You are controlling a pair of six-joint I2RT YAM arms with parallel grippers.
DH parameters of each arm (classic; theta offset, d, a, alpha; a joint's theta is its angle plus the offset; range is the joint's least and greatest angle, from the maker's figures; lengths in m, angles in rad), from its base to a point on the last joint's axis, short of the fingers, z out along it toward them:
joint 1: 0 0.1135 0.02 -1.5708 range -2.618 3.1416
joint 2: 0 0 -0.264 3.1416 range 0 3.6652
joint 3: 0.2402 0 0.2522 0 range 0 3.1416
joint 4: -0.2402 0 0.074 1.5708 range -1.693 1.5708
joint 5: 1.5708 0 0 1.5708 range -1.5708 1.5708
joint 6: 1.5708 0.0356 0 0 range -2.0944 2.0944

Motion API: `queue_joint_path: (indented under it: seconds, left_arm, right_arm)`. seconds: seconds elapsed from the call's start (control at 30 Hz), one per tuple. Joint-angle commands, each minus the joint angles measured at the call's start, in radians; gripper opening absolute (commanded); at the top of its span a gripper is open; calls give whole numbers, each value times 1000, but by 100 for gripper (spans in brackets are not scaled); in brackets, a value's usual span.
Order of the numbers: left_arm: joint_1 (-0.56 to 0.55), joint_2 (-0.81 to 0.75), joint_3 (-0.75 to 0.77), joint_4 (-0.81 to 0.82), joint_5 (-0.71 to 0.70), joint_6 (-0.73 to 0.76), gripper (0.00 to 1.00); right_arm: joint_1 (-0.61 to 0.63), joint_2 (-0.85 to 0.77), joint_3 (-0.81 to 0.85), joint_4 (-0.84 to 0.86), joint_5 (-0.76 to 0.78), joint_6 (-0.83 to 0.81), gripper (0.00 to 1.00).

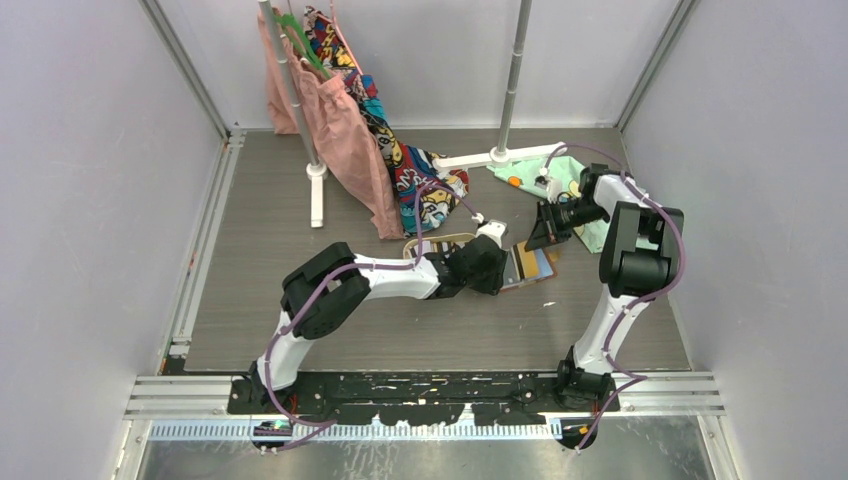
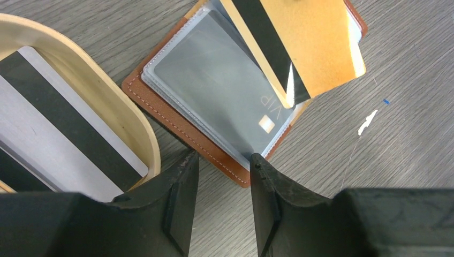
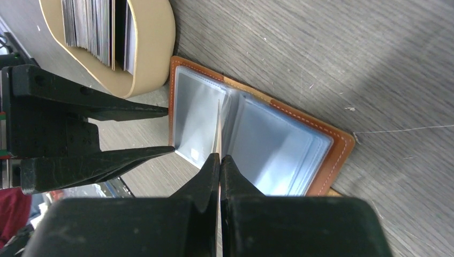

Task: Put the credit cards into the card holder
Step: Insert the credit card into the card holder.

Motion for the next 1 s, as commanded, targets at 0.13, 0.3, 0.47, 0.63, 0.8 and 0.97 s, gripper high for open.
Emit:
queue_joint_path:
  seconds: [0.13,0.3,0.47,0.63,0.8,0.97]
  left_arm:
    - [18,-79,-46,14,-32,17,41]
    - [22,-69,-33,7,-18,18,41]
    - [26,-58,-28,4,-2,13,40]
    - [28,-59,-26,5,2,13,39]
    - [29,-51,-21,4,12,12,38]
    - [29,-43,-10,1,21,12,36]
  right_arm:
    - [-9,22,0,12,-29,72,1]
    - [-24,5,-34,56,-27,117,1]
    - [-34,-4,-55,87,-19,144,1]
    - [-36,-2,-70,102,-10,154,1]
    - [-41,-6,-95,141,-11,180,1]
    - [-40,-5,-109,157,-17,182,1]
